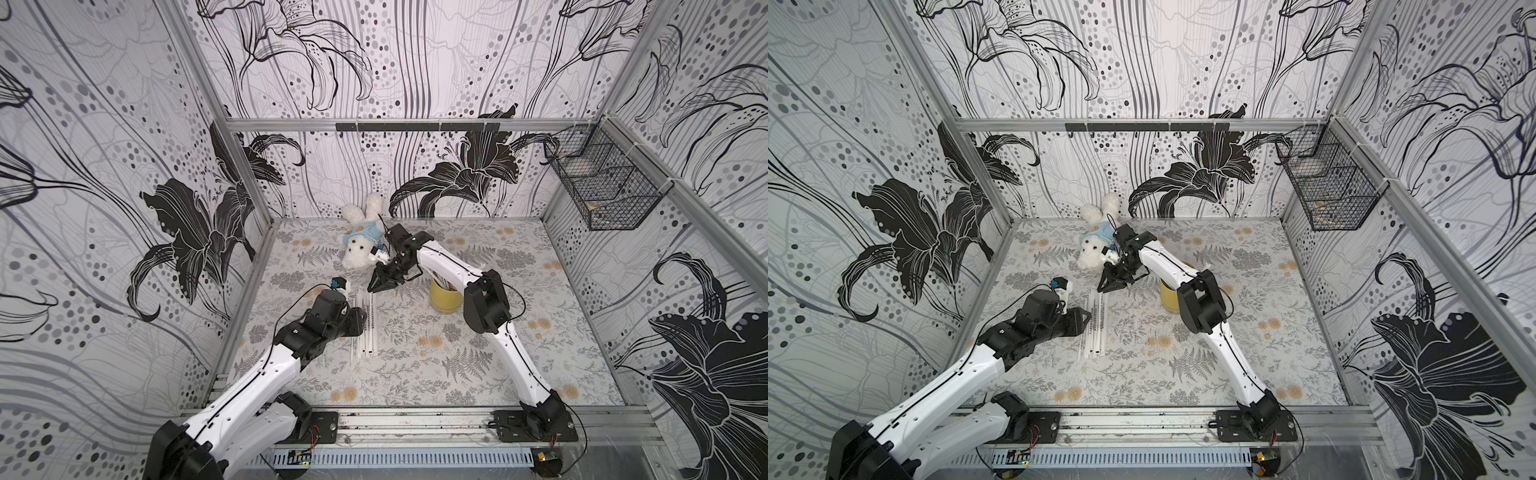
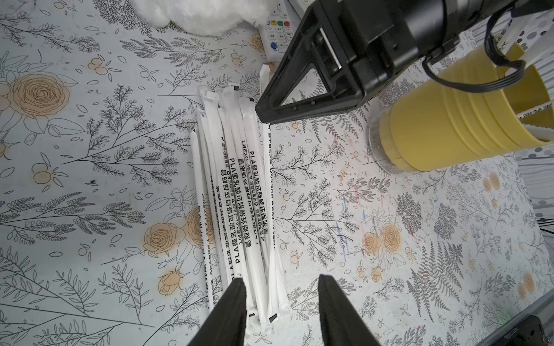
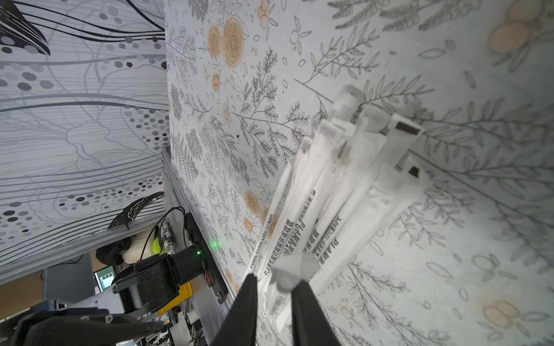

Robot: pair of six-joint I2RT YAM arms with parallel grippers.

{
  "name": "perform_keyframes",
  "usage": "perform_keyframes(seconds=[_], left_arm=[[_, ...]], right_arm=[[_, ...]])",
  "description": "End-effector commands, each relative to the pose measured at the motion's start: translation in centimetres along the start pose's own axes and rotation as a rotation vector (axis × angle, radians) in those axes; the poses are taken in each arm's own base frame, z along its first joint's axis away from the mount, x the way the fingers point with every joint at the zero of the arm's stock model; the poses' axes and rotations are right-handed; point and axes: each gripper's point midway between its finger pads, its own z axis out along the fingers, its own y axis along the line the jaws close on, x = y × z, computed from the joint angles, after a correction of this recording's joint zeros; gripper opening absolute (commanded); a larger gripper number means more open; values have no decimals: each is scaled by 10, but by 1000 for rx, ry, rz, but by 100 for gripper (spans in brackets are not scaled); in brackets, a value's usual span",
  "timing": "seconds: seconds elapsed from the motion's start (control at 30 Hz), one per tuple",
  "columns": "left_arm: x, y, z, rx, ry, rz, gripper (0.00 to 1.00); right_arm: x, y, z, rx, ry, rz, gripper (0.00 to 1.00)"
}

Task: Take the straws out of the storage container
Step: Place the straw at the center of the board.

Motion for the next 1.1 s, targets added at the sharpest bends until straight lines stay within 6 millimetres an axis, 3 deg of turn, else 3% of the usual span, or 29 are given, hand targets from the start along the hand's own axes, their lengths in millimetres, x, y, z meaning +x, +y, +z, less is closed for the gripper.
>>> perform_keyframes(seconds=[0.0,0.37,0.53,0.87,1.07], left_arm=[[-10,-7,-1,38,-35,13,44],[-10,-8,-2,52,-34,16,43],[-14,-8,-6,59,-57,13,43],[-20,-13,-12,89,-90,40,42],[-33,-30,-26,175,-155,84,37]], right_arm=[[-6,8,-8,-6,-23,-12,27],[-6,20,10,-56,-6,-34,34],[-7,19,7,-34,-13,-36,35],[-16,46,-25,7,-89,-95,39],[-24,98,-78,-7,-209,-207,37]])
